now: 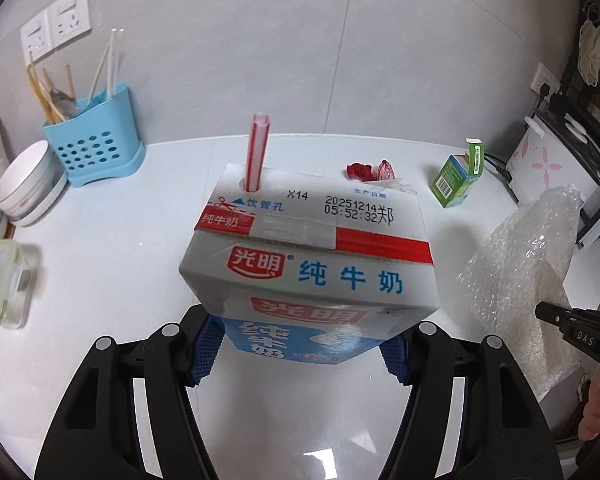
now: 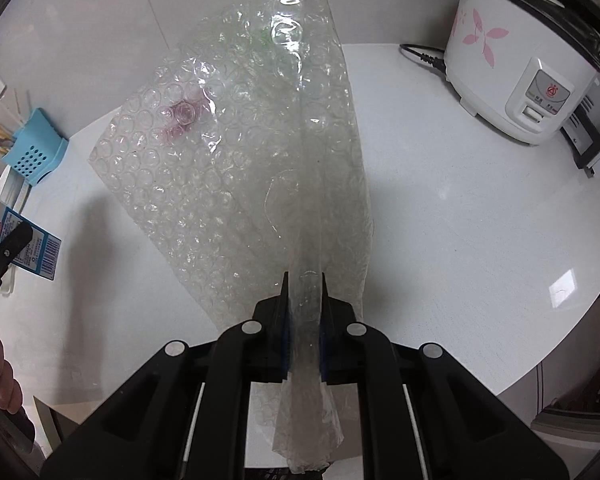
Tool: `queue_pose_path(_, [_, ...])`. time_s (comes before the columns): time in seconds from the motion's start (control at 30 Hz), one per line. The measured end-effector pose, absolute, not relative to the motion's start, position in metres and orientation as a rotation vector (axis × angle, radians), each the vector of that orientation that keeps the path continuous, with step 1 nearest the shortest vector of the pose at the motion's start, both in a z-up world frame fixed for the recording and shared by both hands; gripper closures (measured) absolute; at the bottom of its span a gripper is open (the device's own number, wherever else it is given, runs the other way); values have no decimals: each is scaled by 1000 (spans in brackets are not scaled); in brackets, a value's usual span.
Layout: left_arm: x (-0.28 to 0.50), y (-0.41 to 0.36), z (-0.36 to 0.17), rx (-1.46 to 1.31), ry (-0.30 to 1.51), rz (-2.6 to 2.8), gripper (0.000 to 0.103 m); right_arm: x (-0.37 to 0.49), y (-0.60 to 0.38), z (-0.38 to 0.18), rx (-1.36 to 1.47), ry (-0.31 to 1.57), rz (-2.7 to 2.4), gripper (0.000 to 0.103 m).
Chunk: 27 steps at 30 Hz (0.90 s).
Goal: Collect trash
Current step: 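Carry the milk carton and bubble wrap down over the green trash bin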
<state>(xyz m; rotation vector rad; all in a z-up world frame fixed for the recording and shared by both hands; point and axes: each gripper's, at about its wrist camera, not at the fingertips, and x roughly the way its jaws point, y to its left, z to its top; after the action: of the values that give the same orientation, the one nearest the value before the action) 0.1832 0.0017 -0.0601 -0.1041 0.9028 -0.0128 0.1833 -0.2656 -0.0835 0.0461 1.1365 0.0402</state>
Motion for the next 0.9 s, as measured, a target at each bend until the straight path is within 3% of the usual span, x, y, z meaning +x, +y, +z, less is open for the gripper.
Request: queue_pose_path(0.9, [46,-31,-33,-124,869,27,39,70,-276,-54,26,1035,166,94])
